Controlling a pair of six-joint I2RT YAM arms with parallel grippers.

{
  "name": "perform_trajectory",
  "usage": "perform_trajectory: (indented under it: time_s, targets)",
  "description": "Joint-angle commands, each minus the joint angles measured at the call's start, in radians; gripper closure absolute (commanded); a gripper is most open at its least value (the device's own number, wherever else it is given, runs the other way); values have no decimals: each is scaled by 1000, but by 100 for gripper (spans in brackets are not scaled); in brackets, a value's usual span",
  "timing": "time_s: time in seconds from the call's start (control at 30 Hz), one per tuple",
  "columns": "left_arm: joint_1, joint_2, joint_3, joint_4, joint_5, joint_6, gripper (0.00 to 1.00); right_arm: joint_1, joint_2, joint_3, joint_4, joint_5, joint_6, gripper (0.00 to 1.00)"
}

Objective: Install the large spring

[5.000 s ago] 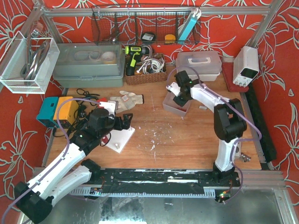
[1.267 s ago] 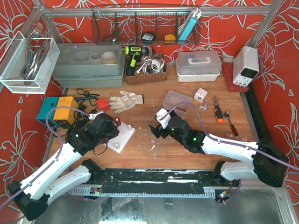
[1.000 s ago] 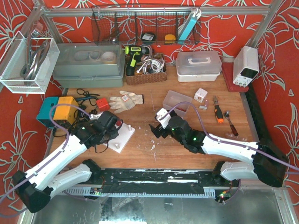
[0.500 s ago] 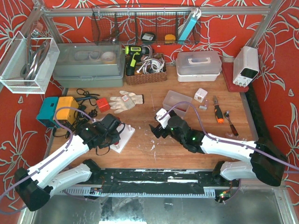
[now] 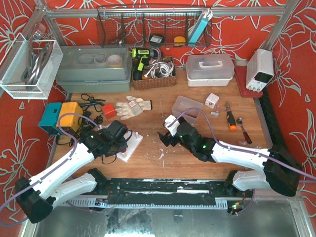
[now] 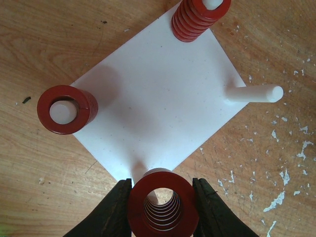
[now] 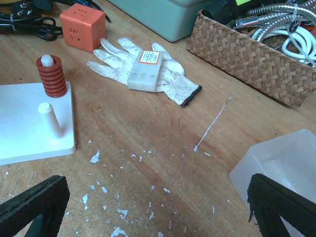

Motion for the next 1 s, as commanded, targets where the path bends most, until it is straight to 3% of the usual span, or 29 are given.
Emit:
perform_trajectory:
  time_s: [0.0, 0.43, 0.77, 0.97]
  targets:
    - [-10, -8, -15, -16, 35, 4, 100, -5, 13, 8, -6, 18, -7, 1]
    - [-10, -18, -19, -72, -9, 53, 100, -8, 10, 8, -7, 19, -8, 1]
    - [-10, -27, -67, -6, 45, 85, 100, -10, 8, 7, -6, 19, -9, 1]
    - [-10, -12, -119, 92, 60, 85, 78, -11, -2, 2, -7, 24, -11, 1]
